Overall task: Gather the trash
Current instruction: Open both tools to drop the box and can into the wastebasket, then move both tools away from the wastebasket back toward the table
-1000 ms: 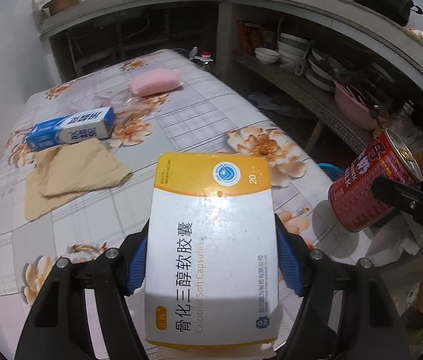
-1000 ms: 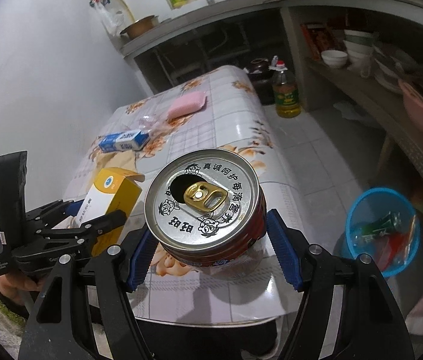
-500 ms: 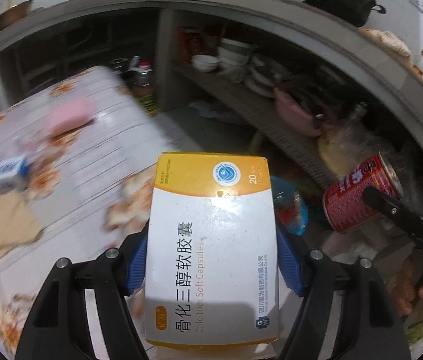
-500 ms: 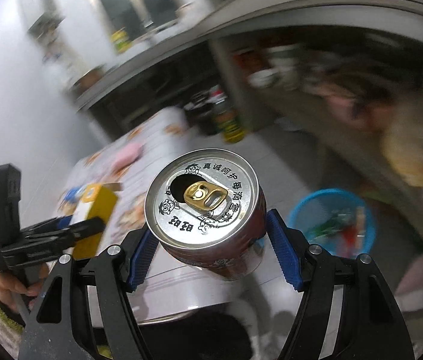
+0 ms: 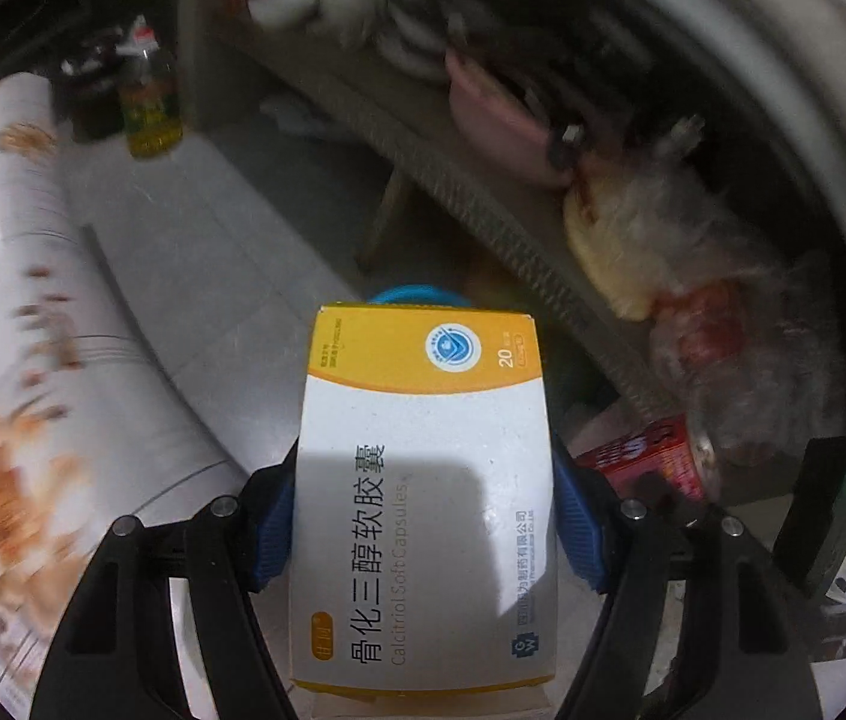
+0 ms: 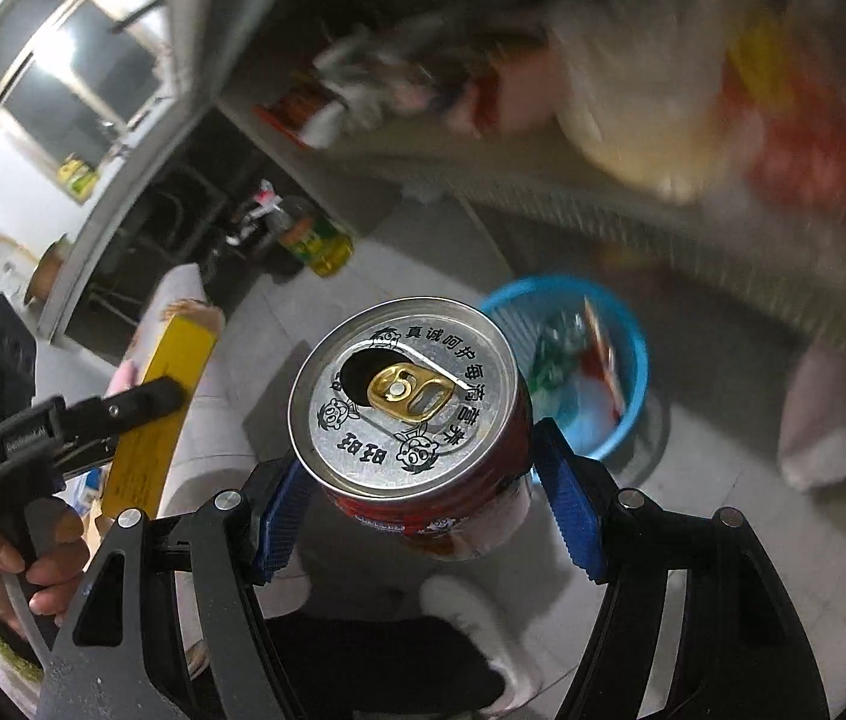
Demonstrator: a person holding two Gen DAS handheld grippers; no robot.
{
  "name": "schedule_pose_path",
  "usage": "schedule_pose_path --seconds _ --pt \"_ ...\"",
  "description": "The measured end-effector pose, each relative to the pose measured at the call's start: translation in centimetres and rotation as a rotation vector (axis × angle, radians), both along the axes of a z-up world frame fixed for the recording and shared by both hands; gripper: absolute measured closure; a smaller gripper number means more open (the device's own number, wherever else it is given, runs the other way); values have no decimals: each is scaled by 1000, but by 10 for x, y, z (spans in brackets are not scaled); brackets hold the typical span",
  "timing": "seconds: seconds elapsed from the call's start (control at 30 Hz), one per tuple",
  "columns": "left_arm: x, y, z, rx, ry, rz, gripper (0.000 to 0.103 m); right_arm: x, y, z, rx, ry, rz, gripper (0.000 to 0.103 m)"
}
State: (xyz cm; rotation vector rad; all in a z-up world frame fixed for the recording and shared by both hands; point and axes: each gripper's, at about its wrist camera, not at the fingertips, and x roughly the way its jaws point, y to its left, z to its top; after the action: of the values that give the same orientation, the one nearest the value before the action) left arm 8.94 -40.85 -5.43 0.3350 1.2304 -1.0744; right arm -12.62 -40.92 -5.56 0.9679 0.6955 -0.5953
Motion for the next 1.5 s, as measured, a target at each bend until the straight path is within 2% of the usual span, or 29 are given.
schedule_pose_path --seconds 0.07,0.17,0.2,0.27,0.37,0.43,0.5,0.9,1.03,1.17,1.27,1.37,1.5 --pt "-1 -24 -19 50 4 -11 33 7 -12 -28 57 15 -10 36" --pt "1 -56 -40 83 17 -8 33 19 -31 -63 124 45 -27 36" --pt "2 -67 -46 84 31 -9 32 25 -39 -75 148 49 -32 35" --pt "4 -85 -53 68 53 -19 15 33 -51 -96 186 68 -45 31" --pt "10 -98 -55 54 27 15 12 46 -59 -119 215 96 -49 29" --pt "13 -102 -54 42 52 24 12 49 -61 -129 230 119 -64 29" --pt "15 -97 -48 19 87 27 12 44 -58 -130 240 93 -77 29" --pt "4 -29 10 -102 46 -2 12 3 -33 -96 147 102 -97 28" --pt "-3 7 30 -158 30 0 12 7 -17 -65 59 120 -65 25" --pt "-9 60 54 -233 -18 19 12 22 8 -18 -88 141 5 17" --pt "-6 101 65 -243 -34 50 12 35 32 23 -241 154 52 8" --pt "-1 152 74 -245 -83 96 12 45 59 57 -378 170 91 8" --pt "9 229 81 -252 -156 222 12 65 92 83 -587 279 52 8"
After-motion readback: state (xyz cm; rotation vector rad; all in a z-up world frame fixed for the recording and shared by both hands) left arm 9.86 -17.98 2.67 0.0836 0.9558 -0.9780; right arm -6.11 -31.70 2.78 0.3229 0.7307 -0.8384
